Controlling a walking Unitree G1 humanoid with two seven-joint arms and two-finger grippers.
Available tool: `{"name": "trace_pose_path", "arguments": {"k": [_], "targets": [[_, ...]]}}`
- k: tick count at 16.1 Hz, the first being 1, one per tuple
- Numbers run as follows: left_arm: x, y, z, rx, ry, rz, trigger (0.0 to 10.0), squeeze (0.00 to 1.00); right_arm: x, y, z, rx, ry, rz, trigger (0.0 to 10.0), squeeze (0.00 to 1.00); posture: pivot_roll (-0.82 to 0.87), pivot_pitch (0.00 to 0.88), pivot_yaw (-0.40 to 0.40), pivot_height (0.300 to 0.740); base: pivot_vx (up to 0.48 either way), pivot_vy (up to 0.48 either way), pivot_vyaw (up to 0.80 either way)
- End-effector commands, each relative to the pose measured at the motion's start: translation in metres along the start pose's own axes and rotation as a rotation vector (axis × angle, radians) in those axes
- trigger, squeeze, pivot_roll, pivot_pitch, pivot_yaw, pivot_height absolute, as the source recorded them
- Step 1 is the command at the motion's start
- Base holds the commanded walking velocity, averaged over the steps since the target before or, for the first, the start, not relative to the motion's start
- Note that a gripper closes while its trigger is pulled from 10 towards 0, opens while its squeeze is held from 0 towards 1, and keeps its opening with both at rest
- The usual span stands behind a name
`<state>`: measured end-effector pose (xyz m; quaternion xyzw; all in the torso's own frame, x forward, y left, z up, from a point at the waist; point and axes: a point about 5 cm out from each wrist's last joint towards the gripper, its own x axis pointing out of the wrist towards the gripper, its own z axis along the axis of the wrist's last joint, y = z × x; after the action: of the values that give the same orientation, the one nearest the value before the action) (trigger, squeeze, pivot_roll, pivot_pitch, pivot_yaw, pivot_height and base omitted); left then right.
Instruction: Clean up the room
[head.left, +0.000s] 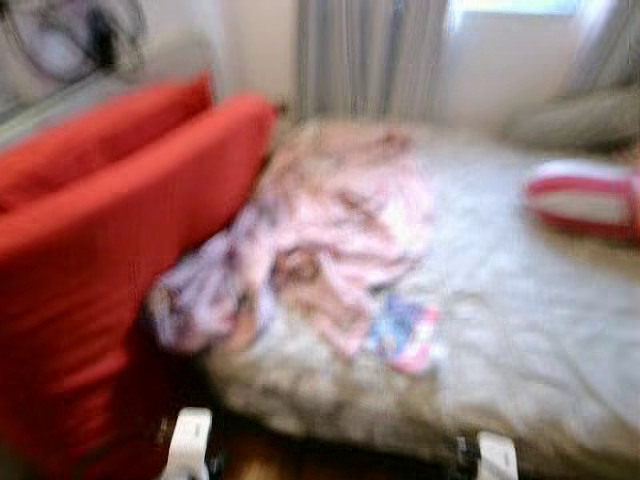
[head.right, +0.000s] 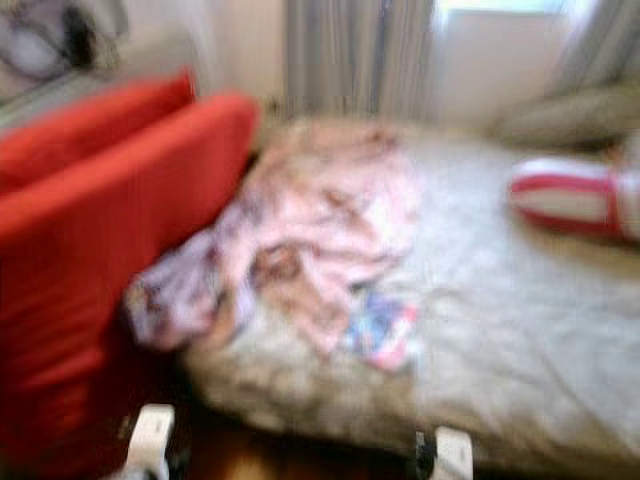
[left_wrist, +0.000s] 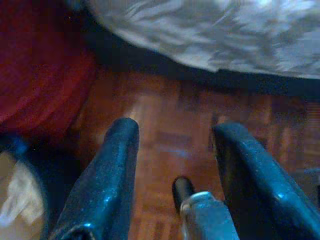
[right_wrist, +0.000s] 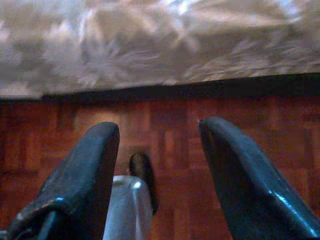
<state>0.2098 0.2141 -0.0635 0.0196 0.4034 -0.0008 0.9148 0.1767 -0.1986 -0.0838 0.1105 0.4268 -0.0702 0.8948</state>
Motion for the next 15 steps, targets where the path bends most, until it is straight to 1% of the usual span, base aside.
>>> {"name": "trace_pose_path", "arguments": {"k": [1,5,9,11,15], "targets": [[-0.002,0.005,-0.008,-0.005,0.026,0.017,10.0,0.00,0.000,0.004,-0.002,0.014,0.002,0.007,10.0,0.00,-0.03,0.000,-0.001,0.740,0.000,0.000,-0.80],[-0.002,0.004,-0.008,0.007,0.029,0.012,10.0,0.00,0.000,0.006,-0.002,0.013,0.000,0.015,10.0,0.00,-0.03,0.000,0.005,0.740,0.000,0.000,-0.80],[0.000,0.003,0.000,0.011,0.013,0.008,10.0,0.00,0.002,0.008,0.002,0.022,-0.012,0.010,10.0,0.00,-0.02,0.000,0.007,0.740,0.000,0.000,-0.76],[0.000,0.007,0.003,0.016,0.006,0.013,10.0,0.00,0.002,0.010,0.006,0.046,-0.038,0.010,10.0,0.00,-0.03,0.000,0.019,0.740,0.000,0.000,0.00],[-0.001,0.008,0.000,0.017,0.009,0.016,10.0,0.00,0.001,0.006,0.001,0.042,-0.030,0.002,10.0,0.00,-0.02,0.000,0.016,0.740,0.000,0.000,0.00]]}}
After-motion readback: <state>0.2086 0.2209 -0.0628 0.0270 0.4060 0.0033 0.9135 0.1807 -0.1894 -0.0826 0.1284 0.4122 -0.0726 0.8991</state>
